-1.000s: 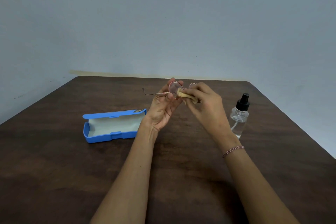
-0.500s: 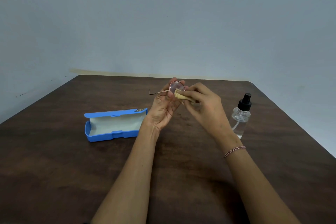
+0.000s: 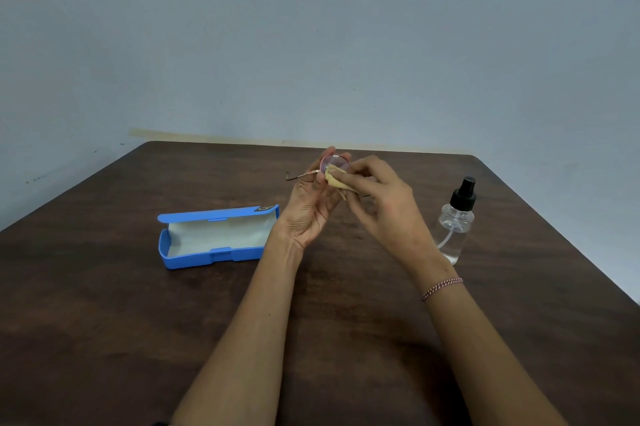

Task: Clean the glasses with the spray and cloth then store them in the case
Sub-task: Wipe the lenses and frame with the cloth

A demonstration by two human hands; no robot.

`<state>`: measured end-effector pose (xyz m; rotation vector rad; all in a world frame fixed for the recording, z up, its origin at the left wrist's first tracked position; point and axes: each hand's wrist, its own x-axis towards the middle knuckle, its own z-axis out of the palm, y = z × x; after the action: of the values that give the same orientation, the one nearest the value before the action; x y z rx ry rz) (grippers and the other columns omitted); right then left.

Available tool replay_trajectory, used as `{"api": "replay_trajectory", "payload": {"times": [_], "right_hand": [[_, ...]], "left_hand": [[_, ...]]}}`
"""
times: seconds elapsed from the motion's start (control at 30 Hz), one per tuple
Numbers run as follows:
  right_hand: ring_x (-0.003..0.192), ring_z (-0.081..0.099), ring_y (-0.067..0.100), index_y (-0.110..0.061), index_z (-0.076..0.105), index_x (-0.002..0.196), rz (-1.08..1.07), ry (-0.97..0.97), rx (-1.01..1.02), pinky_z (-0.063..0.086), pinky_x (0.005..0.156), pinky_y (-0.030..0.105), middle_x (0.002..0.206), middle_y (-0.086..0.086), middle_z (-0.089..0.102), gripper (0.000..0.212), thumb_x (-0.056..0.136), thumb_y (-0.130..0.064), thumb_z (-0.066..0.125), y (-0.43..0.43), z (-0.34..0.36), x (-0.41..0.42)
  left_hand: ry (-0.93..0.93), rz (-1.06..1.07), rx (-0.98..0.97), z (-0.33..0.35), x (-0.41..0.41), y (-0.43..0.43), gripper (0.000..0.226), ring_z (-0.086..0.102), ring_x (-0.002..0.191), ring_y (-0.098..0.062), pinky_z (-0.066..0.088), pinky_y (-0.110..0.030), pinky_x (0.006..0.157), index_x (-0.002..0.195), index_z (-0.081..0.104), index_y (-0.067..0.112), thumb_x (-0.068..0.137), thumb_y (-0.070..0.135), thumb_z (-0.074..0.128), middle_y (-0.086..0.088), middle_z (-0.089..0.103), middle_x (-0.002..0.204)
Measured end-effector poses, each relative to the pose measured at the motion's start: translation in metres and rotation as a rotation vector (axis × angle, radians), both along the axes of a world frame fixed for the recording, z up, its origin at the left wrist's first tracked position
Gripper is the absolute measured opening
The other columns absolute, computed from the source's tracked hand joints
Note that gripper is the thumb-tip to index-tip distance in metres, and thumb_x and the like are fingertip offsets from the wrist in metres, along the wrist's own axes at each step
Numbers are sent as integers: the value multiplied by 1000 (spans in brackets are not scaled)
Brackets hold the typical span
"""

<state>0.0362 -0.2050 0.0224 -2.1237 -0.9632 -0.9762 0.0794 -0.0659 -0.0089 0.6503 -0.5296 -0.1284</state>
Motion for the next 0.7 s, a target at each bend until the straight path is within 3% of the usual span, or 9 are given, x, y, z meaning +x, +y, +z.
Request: {"api": "replay_trajectory", "payload": {"times": [0.2,0.3,0.43,0.7], "right_hand": [[90,58,22,-7,70,106,-117,-61,27,46,79,21,95,7,59,31,77,4,67,-6,-2,4],[95,54,20,-5,68,110,-87,-99,-3,46,82,23,100,11,59,34,78,6,66,3,-6,2],[94,51,16,-5,67,111,-35,-88,-12,45,81,21,100,11,58,34,79,5,64,6,-6,1],[88,56,24,-3,69,107,-247,-83,42,45,75,21,96,10,60,29,79,6,66,-2,-1,3]], "left_hand": [[0,28,-58,-2,3,0,67,67,103,-22,57,-26,78,114,62,14,55,30,89,-9,70,109],[0,12,-61,-1,3,0,57,67,101,-21,57,-28,81,107,71,16,54,27,91,-9,70,109],[-2,18,-91,0,2,-1,67,67,101,-21,57,-27,77,113,62,14,54,27,91,-8,70,109],[-21,13,-55,-3,2,-2,51,65,107,-20,55,-25,82,109,72,19,61,30,86,-7,69,114]]}}
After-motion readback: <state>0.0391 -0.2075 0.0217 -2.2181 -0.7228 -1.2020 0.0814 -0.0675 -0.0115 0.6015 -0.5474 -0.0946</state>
